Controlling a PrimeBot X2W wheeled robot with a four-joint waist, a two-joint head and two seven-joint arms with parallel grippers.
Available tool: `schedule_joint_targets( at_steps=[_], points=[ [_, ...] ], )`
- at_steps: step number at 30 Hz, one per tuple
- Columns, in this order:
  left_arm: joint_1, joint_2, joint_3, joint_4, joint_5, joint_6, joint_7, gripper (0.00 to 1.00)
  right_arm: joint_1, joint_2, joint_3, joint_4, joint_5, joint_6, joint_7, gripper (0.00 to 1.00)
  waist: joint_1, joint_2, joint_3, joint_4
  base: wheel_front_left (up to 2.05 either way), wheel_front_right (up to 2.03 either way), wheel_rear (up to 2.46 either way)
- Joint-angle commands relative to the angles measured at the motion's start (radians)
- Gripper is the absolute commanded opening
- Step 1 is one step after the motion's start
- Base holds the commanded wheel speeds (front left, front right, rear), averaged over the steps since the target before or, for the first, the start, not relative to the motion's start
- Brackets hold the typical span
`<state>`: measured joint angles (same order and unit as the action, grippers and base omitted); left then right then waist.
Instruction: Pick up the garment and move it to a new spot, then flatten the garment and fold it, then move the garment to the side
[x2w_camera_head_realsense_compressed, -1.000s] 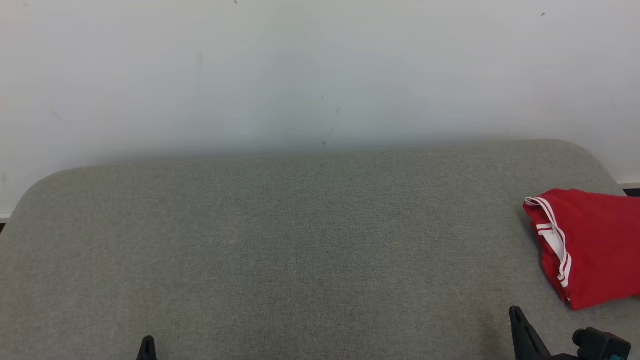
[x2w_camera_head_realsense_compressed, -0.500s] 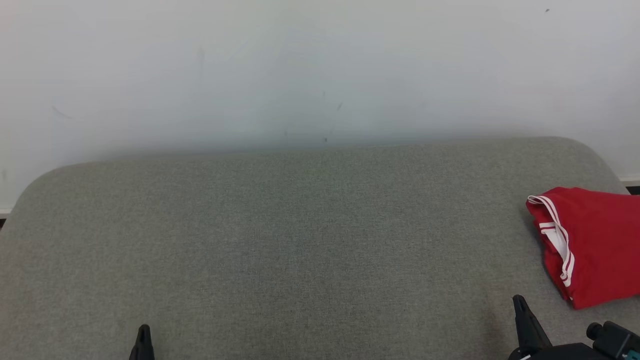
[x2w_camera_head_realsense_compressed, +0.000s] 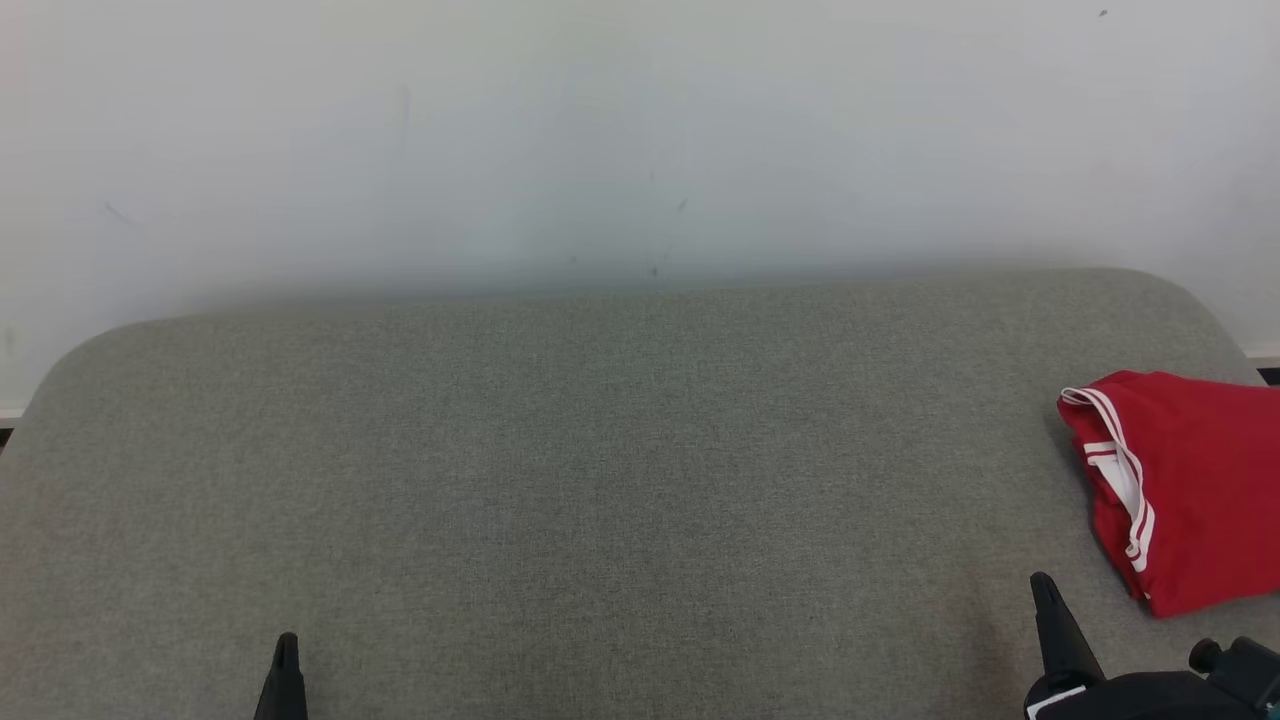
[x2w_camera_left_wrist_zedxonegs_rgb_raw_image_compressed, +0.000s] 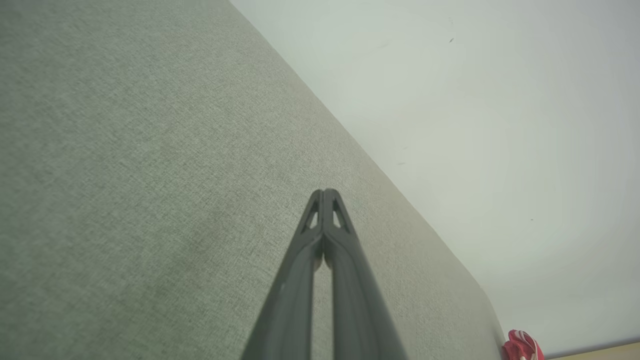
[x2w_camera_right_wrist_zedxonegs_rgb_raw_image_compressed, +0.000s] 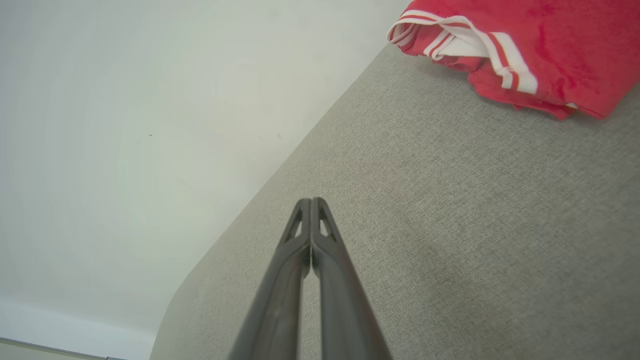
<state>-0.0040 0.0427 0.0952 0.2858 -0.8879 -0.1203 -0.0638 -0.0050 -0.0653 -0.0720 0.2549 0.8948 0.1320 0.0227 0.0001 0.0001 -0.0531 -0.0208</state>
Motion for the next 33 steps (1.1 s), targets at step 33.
schedule_joint_targets(
  at_steps=[33],
  points=[
    [-0.071,0.008,0.012,-0.029,-0.379,-0.008,0.092,0.00,-0.066,0.008,-0.024,-0.012,0.372,-0.001,0.048,0.00,-0.0001,-0.0001,0.024,0.009,0.00,0.00,0.00]
  ],
)
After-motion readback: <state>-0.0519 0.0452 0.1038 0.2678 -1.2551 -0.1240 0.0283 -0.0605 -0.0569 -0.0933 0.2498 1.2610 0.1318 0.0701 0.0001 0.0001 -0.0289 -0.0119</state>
